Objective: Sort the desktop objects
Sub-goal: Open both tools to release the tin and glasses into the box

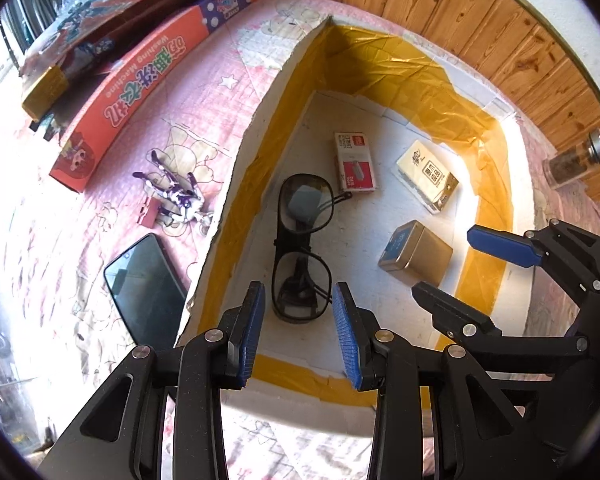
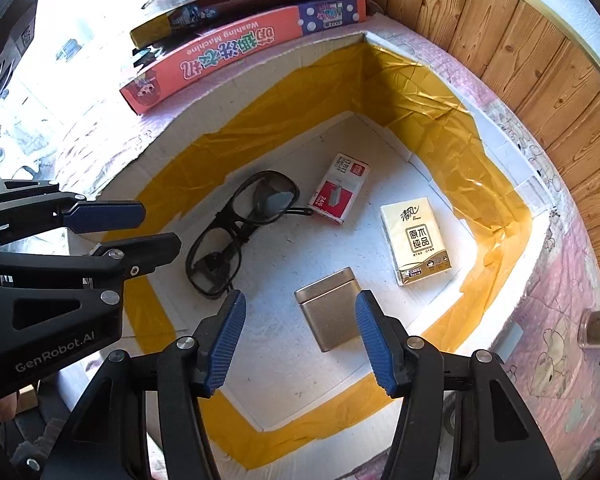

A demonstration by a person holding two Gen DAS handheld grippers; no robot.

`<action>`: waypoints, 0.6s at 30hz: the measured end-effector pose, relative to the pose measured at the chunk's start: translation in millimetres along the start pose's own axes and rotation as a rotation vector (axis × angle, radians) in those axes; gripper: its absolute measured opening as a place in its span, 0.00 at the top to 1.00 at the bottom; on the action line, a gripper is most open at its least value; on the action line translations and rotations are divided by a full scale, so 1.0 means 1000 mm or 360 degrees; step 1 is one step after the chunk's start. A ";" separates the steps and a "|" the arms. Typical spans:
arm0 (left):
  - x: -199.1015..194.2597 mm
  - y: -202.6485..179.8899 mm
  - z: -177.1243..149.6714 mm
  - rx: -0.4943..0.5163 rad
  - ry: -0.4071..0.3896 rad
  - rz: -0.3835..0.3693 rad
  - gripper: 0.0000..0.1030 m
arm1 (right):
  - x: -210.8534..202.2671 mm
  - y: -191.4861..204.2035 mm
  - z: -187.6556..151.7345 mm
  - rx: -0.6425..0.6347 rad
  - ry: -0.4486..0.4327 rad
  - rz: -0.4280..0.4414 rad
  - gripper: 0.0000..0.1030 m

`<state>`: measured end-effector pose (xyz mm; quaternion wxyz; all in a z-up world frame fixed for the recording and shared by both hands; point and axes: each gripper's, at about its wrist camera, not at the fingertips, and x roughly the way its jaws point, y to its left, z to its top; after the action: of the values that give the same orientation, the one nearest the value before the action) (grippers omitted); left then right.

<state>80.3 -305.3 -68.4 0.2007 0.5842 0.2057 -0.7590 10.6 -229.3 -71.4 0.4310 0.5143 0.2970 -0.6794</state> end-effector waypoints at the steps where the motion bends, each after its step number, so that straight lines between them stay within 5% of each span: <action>1: -0.003 0.001 -0.002 0.0000 -0.0012 -0.0004 0.64 | -0.003 0.004 -0.001 0.0001 -0.0010 -0.0004 0.43; 18: -0.060 -0.002 -0.035 0.0072 -0.0216 -0.0050 0.64 | -0.055 0.027 -0.025 0.0004 -0.0137 -0.0068 0.43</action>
<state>121.1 -280.7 -18.4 0.1887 0.5326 0.1835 -0.8044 51.5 -205.2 -25.0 0.4280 0.4789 0.2882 -0.7102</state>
